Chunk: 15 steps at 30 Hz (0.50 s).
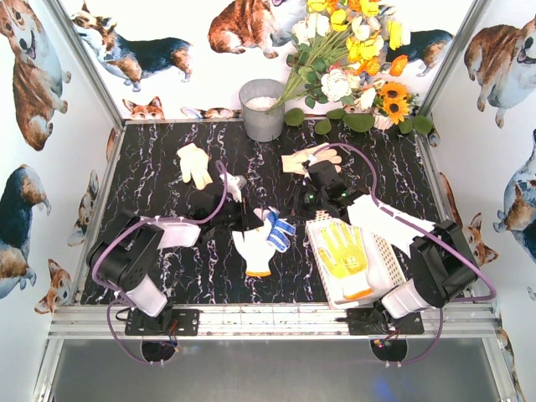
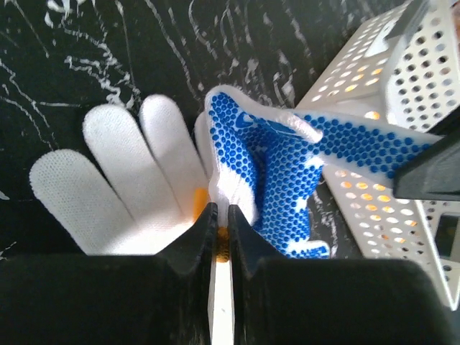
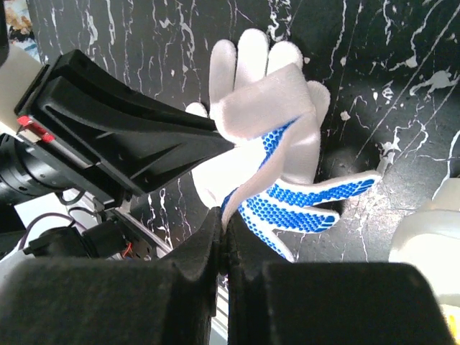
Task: Put the gloves into the storage basket
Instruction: Pair the glove with the glove.
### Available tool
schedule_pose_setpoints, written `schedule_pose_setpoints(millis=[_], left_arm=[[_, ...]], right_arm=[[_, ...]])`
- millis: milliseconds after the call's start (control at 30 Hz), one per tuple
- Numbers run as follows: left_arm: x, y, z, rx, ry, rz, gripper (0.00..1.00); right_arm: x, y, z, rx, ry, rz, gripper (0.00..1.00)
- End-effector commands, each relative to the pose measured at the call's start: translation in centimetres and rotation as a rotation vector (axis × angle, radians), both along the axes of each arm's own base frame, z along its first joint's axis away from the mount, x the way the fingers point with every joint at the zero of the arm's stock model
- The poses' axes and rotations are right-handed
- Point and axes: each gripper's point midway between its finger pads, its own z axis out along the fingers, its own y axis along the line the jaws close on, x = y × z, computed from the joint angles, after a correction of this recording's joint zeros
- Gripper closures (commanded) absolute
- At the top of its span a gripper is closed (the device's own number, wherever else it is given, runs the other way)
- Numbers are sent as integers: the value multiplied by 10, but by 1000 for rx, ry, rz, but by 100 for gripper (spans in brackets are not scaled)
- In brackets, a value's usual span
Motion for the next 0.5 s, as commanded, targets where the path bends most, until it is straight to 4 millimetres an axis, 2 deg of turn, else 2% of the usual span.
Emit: schedule_pose_setpoints(millis=[0, 167, 200, 367, 433, 467], left_arm=[[7, -8, 45, -90, -61, 64, 100], [-3, -10, 68, -98, -51, 211, 100], [-4, -8, 72, -103, -42, 258, 100], [-20, 8, 88, -153, -52, 525, 100], [-27, 12, 87, -150, -33, 591, 100], [-33, 14, 80, -130, -3, 612, 100]], right_arm=[[23, 7, 41, 4, -132, 24, 100], [42, 17, 56, -74, -205, 87, 100], [49, 21, 64, -88, -240, 100, 100], [73, 50, 74, -148, -333, 151, 100], [78, 67, 72, -172, -357, 188, 100], [81, 74, 68, -175, -358, 202, 100]])
